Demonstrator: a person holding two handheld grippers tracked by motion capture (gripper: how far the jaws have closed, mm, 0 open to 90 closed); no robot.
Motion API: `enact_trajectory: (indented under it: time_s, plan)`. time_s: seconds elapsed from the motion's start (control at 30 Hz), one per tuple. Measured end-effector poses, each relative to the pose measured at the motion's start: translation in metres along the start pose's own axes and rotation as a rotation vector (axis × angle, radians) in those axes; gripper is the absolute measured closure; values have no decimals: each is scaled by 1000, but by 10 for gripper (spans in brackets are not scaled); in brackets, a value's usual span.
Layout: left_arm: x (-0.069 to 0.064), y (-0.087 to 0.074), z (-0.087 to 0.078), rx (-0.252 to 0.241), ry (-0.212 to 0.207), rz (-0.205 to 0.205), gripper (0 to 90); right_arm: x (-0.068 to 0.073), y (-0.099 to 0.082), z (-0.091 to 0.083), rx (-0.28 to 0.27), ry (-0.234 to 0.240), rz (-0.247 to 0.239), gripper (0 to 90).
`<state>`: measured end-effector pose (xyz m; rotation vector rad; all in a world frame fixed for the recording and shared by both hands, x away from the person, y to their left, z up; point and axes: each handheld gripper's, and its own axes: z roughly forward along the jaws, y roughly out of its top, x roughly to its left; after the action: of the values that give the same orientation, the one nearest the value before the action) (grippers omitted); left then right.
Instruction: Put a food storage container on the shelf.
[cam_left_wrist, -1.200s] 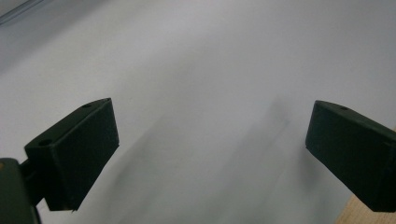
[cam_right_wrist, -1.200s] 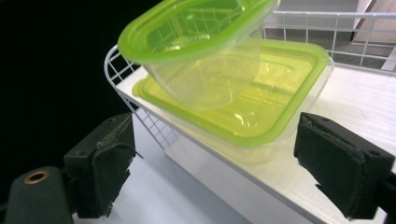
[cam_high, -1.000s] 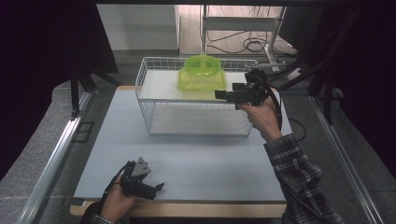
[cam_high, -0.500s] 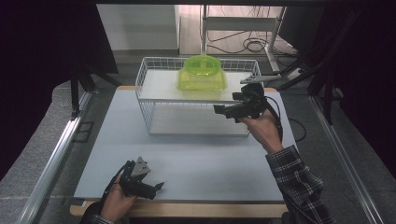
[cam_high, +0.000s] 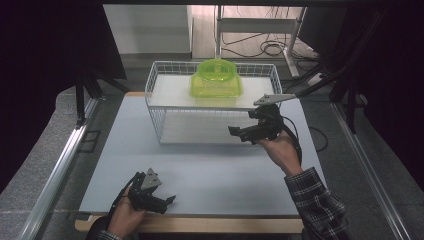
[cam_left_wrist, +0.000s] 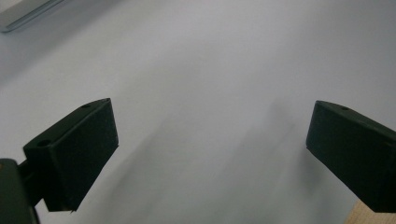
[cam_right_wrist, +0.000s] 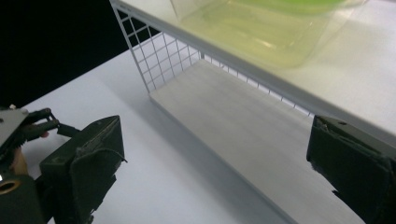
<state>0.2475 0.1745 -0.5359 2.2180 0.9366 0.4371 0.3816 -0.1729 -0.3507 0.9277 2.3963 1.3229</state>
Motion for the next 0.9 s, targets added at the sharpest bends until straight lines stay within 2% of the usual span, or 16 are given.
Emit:
enact_trajectory:
  time_s: [0.5, 0.7, 0.9]
  plan:
    - [-1, 0, 1, 7, 0, 3, 20, 5, -31, 6, 18, -11, -38, 40]
    - [-1, 0, 1, 7, -1, 6, 19, 4, -47, 9, 32, -24, -33, 39]
    - [-1, 0, 1, 7, -2, 4, 19, 3, -61, 5, 21, -44, -25, 38]
